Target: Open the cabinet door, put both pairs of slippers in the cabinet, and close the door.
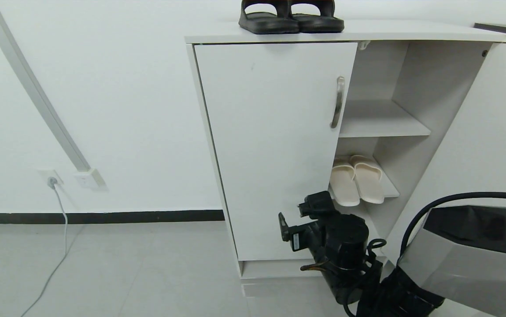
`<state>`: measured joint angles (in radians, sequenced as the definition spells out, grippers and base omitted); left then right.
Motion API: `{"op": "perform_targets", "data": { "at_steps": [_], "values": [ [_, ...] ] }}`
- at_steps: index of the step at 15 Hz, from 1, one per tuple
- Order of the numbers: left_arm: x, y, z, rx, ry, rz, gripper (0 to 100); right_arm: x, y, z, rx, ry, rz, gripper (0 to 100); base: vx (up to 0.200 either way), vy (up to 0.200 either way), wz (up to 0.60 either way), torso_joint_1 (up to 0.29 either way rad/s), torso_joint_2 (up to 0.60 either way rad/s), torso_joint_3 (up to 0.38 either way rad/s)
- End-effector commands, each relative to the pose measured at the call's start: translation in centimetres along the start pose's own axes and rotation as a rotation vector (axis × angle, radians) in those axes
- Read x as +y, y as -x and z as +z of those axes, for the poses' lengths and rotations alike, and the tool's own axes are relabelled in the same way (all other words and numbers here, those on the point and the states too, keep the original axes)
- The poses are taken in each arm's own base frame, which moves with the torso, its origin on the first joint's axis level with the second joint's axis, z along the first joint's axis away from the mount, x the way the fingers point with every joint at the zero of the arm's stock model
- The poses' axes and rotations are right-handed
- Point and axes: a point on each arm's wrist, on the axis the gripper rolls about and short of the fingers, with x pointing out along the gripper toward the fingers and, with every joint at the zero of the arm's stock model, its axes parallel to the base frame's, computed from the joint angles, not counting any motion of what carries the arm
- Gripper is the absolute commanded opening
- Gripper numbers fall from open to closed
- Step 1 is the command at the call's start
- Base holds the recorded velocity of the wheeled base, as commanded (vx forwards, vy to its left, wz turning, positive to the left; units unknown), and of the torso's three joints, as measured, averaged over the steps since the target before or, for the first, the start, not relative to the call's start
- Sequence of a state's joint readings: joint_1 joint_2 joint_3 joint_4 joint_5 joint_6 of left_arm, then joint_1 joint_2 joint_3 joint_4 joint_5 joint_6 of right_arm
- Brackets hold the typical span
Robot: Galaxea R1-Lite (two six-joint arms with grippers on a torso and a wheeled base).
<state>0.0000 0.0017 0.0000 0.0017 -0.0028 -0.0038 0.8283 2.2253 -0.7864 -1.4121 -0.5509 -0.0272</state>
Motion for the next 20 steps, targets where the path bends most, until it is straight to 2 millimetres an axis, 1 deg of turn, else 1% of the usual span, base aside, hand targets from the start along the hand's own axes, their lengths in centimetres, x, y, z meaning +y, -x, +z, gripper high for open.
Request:
{"op": "perform_targets", "data": {
  "at_steps": [1,11,16,20],
  "values": [
    [0.00,0.00,0.00,0.000,0.001,0.000,0,-0.08,0.33,-0.35,0.005,0.009,0.020,100,0.000,0.000,0.00,0.000,0.00,0.000],
    [0.00,0.00,0.00,0.000,0.002,0.000,0,-0.09,0.40,-0.98,0.021,0.026,0.027,100,0.000,0.000,0.00,0.000,0.00,0.000],
    [0.00,0.00,0.02,-0.002,0.002,0.000,0,-0.05,0.33,-0.88,0.008,0.025,0.028,100,0.000,0.000,0.00,0.000,0.00,0.000],
    [0.00,0.00,0.02,-0.002,0.002,0.000,0,-0.02,0.39,-0.85,0.007,0.030,0.030,100,0.000,0.000,0.00,0.014,-0.19,-0.288]
  ]
}}
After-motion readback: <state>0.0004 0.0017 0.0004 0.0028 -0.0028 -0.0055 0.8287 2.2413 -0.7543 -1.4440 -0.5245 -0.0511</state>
